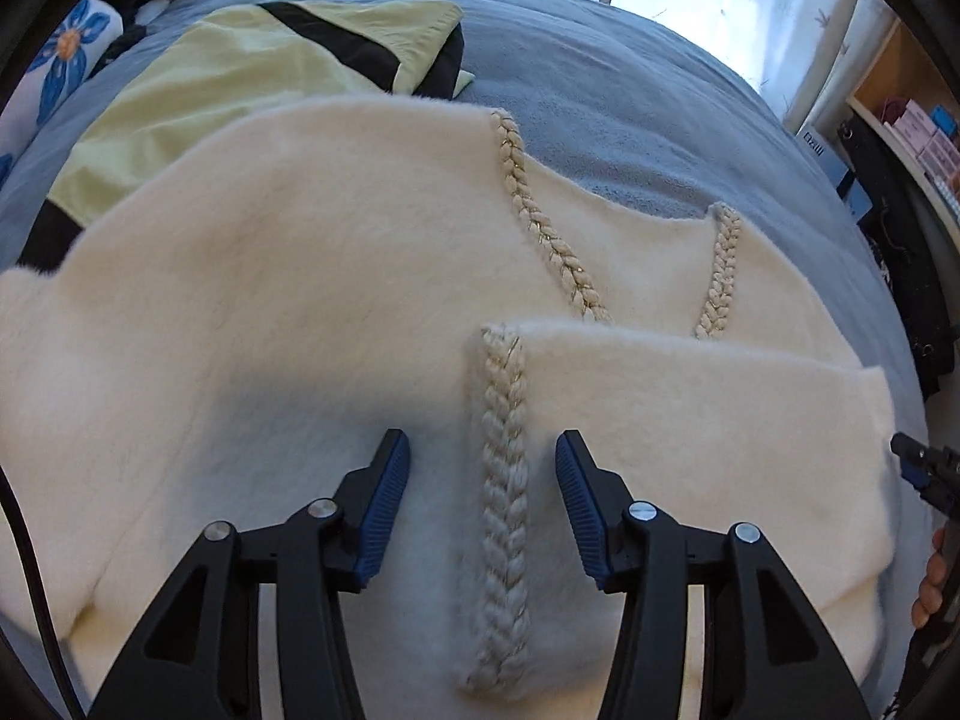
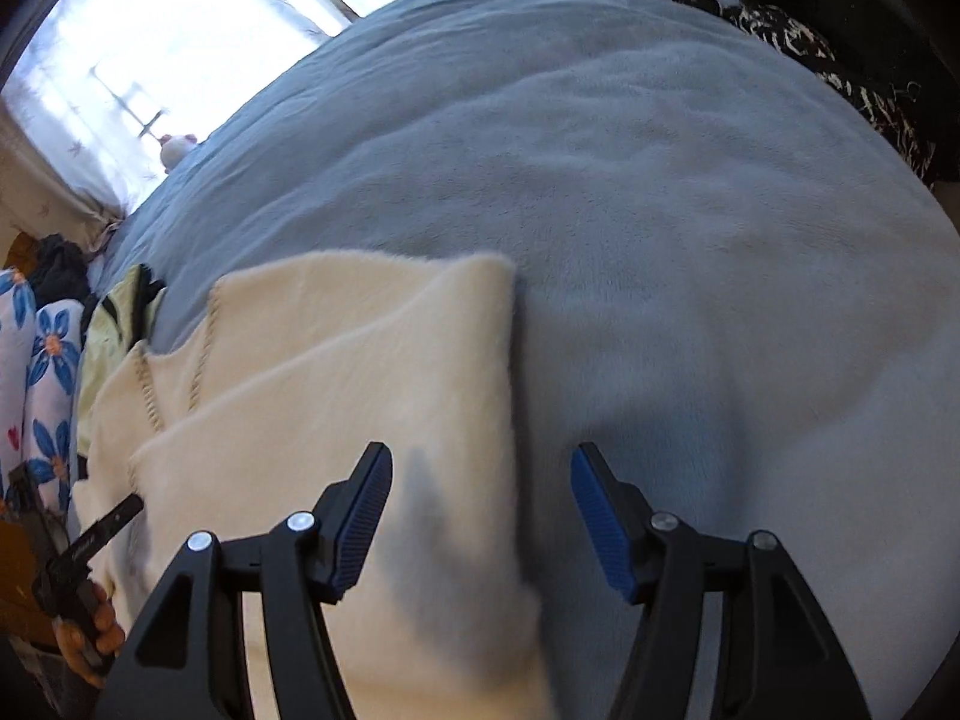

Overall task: Fold large clothes
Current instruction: 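Release the sleeve with the right gripper and smooth it flat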

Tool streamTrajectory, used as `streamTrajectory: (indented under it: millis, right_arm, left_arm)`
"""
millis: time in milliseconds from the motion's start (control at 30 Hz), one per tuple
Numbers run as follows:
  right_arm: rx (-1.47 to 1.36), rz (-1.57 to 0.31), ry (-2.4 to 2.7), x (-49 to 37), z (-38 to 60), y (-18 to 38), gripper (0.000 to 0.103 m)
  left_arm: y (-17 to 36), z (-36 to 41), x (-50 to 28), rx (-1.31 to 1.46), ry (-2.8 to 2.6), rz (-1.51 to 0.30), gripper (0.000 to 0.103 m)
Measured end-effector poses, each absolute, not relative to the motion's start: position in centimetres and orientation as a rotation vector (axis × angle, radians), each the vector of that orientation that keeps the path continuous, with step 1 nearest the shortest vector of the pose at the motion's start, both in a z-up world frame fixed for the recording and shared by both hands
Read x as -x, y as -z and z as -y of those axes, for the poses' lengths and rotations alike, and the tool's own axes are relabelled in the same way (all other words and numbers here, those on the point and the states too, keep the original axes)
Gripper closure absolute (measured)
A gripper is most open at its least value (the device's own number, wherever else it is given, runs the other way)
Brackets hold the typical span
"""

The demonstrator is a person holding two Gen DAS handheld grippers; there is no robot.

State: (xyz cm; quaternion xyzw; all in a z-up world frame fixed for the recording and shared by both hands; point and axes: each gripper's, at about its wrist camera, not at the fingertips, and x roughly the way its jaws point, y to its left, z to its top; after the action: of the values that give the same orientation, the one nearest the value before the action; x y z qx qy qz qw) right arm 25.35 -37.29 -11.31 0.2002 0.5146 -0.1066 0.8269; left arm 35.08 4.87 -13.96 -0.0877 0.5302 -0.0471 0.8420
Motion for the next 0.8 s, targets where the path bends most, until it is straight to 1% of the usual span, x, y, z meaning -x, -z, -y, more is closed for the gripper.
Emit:
streamTrajectory:
  millis: [33, 67, 100, 200, 267, 333, 367, 400, 433, 467, 500, 600, 700, 800]
  right_arm:
    - [-0.434, -1.104, 0.216, -26.1, 37.4, 11.9, 0.041]
    - [-0.426, -1.112, 0.204, -26.5, 37.2, 12.3, 0.058]
    - [-0.397, -1.116, 0.186, -26.9, 36.9, 12.5, 0.09]
    - [-0.304, -1.057, 0.2, -27.4, 36.1, 11.5, 0.09]
    - [-0.323, -1.048, 0.21, -27.6, 36.8, 12.3, 0.09]
    - [-0.314, -1.081, 0.227, -27.7, 37.1, 13.5, 0.085]
    - [-0.299, -1.079, 0.232, -27.5, 37.0, 13.4, 0.08]
    - [-0.295, -1.073, 0.24, -27.2, 37.0, 12.9, 0.073]
    - [-0.297, -1.072, 0.253, -26.8, 37.0, 12.5, 0.07]
    - [-0.3, -1.068, 0.262, -26.2, 37.0, 11.9, 0.067]
    - [-0.296, -1.051, 0.261, -25.5, 36.8, 11.1, 0.067]
    - [-0.258, -1.005, 0.232, -23.2, 35.6, 9.3, 0.067]
    - [-0.224, -1.005, 0.167, -21.2, 32.6, 8.6, 0.067]
    - [-0.205, -1.02, 0.08, -20.2, 29.1, 8.6, 0.067]
  left_arm:
    - [13.9, -4.5, -35.3, 0.174, 0.11, -1.118, 0.09]
    - [13.9, -4.1, -35.7, 0.167, 0.135, -1.126, 0.09]
    - [13.6, -3.6, -36.0, 0.147, 0.126, -1.119, 0.092]
    - [12.5, -2.5, -36.3, 0.094, 0.132, -1.06, 0.093]
    - [12.4, -2.4, -36.4, 0.088, 0.125, -1.039, 0.093]
    - [13.8, -2.2, -37.2, 0.095, 0.099, -1.092, 0.091]
    - [14.1, -2.2, -37.3, 0.1, 0.089, -1.102, 0.089]
    - [13.9, -2.3, -37.1, 0.103, 0.083, -1.095, 0.087]
    - [13.6, -2.4, -36.9, 0.106, 0.079, -1.093, 0.083]
    - [13.2, -2.6, -36.6, 0.104, 0.067, -1.089, 0.081]
    - [12.6, -2.7, -36.2, 0.099, 0.064, -1.078, 0.079]
    - [10.8, -3.0, -34.4, 0.04, 0.025, -1.025, 0.079]
    - [9.2, -2.6, -32.2, 0.044, 0.075, -0.986, 0.079]
    - [8.6, -1.0, -30.2, 0.078, 0.137, -1.009, 0.079]
